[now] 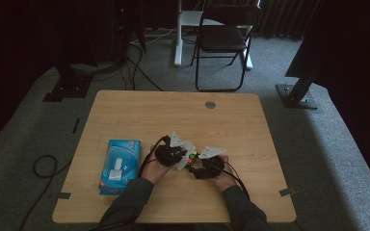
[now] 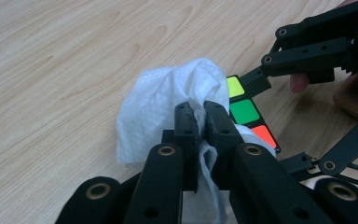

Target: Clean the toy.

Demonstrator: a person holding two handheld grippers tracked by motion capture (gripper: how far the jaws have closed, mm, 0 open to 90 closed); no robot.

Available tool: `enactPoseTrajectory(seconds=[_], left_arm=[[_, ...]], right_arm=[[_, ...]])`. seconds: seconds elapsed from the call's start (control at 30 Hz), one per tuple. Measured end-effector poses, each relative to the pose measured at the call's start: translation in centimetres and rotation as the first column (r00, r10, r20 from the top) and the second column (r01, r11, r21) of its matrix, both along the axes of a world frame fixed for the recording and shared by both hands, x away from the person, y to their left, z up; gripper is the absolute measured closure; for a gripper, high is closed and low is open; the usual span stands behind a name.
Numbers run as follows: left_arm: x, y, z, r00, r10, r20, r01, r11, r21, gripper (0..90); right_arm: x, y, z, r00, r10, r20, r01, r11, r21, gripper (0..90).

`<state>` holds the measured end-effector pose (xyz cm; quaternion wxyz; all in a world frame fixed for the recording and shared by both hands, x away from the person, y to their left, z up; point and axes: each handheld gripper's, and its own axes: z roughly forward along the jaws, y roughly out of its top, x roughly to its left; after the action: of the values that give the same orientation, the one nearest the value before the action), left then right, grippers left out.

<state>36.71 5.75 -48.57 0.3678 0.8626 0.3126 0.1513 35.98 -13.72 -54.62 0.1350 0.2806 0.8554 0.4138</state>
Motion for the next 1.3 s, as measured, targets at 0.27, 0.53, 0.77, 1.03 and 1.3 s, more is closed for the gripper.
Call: enactPoseTrajectory(seconds=[0.27, 0.53, 0.77, 1.03, 1.3], left_arm=[[0.2, 0.3, 0.2, 0.9997, 0.024, 0.003, -0.024, 0.9997, 0.003, 86.7], [0.9, 0.3, 0.0, 0.9978, 0.063, 0.02, -0.064, 0.998, 0.005, 86.6], [1.6, -0.4, 0.0, 0.9975, 0.062, 0.034, -0.063, 0.9979, 0.017, 86.4], [1.2, -1.2, -0.1, 0.9996, 0.016, 0.023, -0.016, 0.9998, 0.009, 86.4], [0.4, -2.4, -0.1, 0.9989, -0.046, 0.007, 0.046, 0.9989, -0.008, 86.4]], right_arm=[[-0.1, 0.1, 0.0, 1.0, 0.002, 0.005, -0.002, 1.0, -0.007, 34.2], [-0.1, 0.1, 0.0, 0.9999, 0.008, 0.011, -0.008, 0.9999, -0.013, 34.5], [-0.2, 0.1, 0.0, 0.9998, 0.013, 0.014, -0.012, 0.9998, -0.016, 34.6], [-0.2, 0.1, 0.0, 0.9999, 0.012, 0.011, -0.012, 0.9998, -0.016, 34.6], [-0.2, 0.1, 0.0, 0.9999, 0.012, 0.011, -0.012, 0.9998, -0.015, 34.6]])
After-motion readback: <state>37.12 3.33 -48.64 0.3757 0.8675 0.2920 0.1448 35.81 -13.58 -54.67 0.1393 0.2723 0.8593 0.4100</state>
